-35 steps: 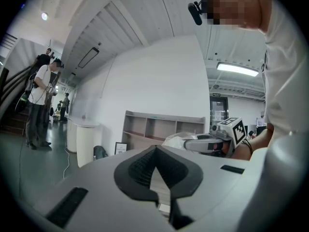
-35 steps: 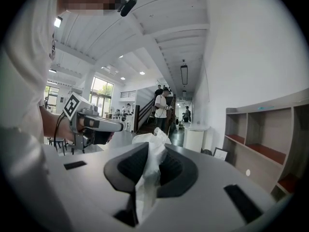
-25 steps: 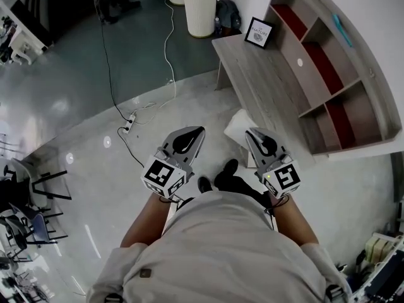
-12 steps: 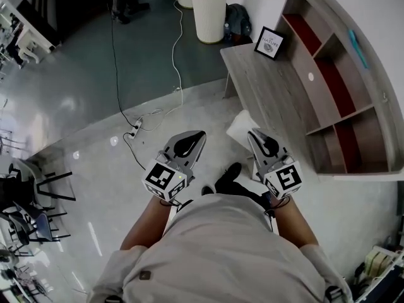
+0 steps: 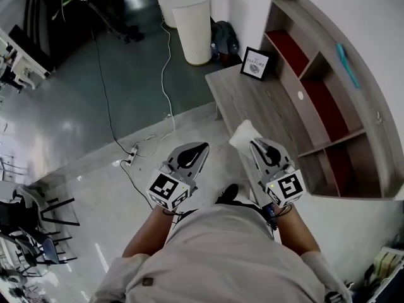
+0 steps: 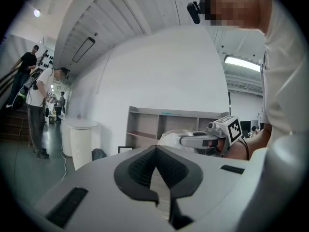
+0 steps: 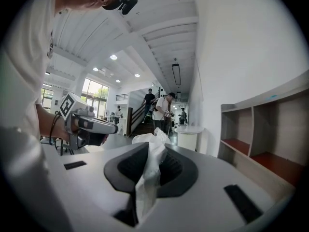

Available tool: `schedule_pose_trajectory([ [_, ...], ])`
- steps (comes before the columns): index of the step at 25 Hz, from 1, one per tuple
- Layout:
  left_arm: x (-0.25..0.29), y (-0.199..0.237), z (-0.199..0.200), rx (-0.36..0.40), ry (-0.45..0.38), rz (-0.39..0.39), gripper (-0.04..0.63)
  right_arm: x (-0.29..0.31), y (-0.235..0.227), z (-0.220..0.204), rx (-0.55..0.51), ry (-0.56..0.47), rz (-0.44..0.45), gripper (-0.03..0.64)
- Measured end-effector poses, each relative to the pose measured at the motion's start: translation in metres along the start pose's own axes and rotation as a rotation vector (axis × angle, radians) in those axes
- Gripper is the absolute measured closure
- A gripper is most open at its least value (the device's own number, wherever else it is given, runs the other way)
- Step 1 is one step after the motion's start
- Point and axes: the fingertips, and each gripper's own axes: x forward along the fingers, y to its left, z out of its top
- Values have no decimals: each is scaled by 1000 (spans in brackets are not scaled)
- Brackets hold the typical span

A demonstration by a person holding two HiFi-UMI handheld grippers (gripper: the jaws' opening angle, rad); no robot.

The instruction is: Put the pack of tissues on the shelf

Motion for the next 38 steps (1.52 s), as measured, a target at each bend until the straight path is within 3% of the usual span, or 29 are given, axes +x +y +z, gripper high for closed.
schedule_pose_trajectory([
  [12, 124, -29, 23, 50, -17, -125, 581, -43, -110, -6, 45, -42, -147, 561],
  [24, 196, -63, 25, 59, 1, -282, 581, -80, -165, -14, 56, -27, -285, 561],
  [38, 293, -20, 35, 76, 5, -487, 581, -55, -227, -26, 81, 5, -494, 561],
])
